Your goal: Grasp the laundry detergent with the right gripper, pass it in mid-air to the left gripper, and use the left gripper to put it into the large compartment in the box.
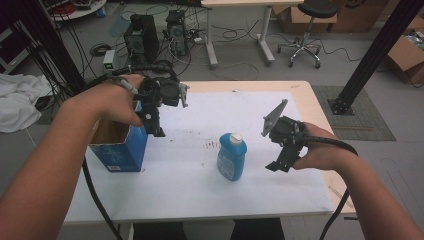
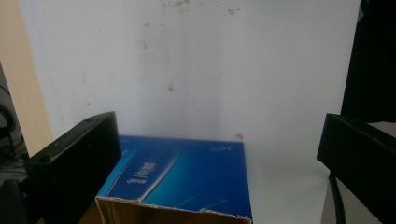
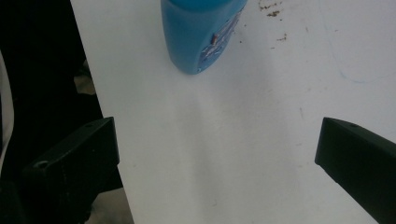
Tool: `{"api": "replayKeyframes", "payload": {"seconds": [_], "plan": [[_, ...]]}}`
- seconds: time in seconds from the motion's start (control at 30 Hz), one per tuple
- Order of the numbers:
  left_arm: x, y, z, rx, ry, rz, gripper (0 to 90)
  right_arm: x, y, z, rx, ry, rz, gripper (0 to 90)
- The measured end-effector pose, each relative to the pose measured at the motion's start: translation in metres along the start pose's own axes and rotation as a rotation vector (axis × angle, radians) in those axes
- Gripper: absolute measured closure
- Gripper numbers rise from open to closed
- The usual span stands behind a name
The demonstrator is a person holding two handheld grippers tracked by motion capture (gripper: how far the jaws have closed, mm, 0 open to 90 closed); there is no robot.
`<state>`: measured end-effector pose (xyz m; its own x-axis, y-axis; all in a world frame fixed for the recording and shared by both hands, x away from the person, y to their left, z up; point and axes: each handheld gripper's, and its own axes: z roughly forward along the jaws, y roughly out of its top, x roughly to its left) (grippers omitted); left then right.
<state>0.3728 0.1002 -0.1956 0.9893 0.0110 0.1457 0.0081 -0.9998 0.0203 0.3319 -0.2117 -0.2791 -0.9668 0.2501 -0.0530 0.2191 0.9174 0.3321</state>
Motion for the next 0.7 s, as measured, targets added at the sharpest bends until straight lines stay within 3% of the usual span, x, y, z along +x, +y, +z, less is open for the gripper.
{"api": "replayKeyframes", "payload": {"seconds": [0.27, 0.3, 0.47, 0.5, 0.57, 0.7], "plan": [[-0.006, 0.001, -0.001, -0.008, 0.006, 0.009, 0.1, 0.018, -0.014, 0.022, -0.115, -0.014, 0.082, 0.0], [-0.007, 0.002, -0.002, -0.01, 0.008, 0.013, 0.0, 0.023, -0.018, 0.028, -0.158, -0.02, 0.106, 0.0], [-0.01, 0.003, -0.003, -0.013, 0.013, 0.02, 0.1, 0.031, -0.023, 0.04, -0.239, -0.061, 0.158, 0.0], [-0.011, 0.004, -0.004, -0.011, 0.013, 0.022, 0.1, 0.035, -0.026, 0.046, -0.284, -0.078, 0.197, 0.0], [-0.012, 0.004, -0.004, -0.011, 0.011, 0.019, 0.1, 0.038, -0.029, 0.052, -0.337, -0.084, 0.222, 0.0], [-0.011, 0.004, -0.003, -0.009, 0.011, 0.011, 0.1, 0.043, -0.031, 0.065, -0.371, -0.094, 0.247, 0.0]]}}
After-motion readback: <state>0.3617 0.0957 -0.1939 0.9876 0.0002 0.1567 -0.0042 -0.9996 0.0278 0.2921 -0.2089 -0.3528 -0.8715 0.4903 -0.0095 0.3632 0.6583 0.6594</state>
